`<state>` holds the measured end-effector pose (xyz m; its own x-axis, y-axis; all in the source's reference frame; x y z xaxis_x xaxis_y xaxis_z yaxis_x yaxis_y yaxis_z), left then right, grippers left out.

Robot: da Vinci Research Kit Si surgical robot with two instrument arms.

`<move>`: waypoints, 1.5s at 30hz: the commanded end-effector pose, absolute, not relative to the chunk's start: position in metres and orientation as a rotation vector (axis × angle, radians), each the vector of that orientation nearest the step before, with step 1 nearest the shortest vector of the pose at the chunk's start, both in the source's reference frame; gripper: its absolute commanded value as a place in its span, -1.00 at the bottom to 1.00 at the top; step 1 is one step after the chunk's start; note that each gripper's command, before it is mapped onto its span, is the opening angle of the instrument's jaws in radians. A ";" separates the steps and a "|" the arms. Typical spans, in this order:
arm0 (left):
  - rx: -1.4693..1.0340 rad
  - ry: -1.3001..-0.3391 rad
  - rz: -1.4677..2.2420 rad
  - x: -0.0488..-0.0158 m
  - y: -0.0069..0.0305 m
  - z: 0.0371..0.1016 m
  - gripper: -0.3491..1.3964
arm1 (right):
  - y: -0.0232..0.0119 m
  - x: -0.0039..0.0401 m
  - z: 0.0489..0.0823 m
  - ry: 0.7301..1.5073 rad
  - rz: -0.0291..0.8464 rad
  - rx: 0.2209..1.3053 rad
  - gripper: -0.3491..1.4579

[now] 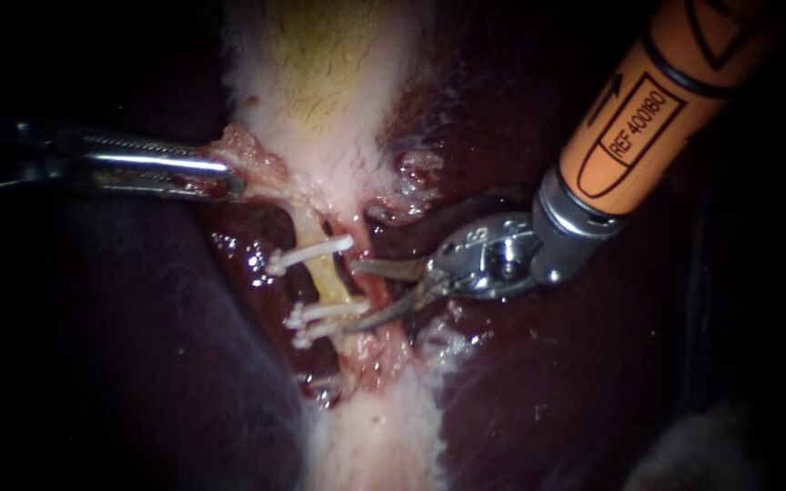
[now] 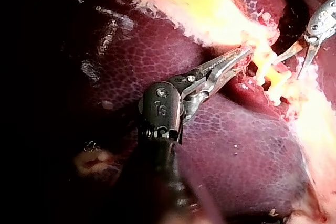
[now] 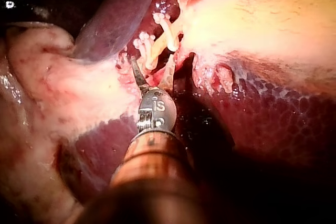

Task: Go to the cutting position left tube

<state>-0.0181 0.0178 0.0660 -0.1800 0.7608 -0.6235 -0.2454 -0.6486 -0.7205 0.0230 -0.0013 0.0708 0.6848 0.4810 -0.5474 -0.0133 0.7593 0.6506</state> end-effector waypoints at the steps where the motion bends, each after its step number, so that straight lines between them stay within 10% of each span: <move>1: -1.401 -0.619 1.896 -0.0181 0.0177 0.0660 -1.00 | -0.0013 0.0230 0.0710 0.777 0.300 0.662 0.82; 25: -1.401 -0.617 1.896 -0.0184 0.0176 0.0660 -1.00 | -0.0016 0.0282 0.0731 0.775 0.253 0.735 0.82; 45: -1.401 -0.617 1.897 -0.0184 0.0177 0.0663 -1.00 | -0.0039 0.0307 0.0690 0.968 0.237 0.890 0.82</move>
<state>-0.0184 0.0177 0.0663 -0.1800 0.7599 -0.6246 -0.2478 -0.6496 -0.7188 0.0310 -0.0039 0.0690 0.5709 0.5447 -0.6143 0.1987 0.6343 0.7471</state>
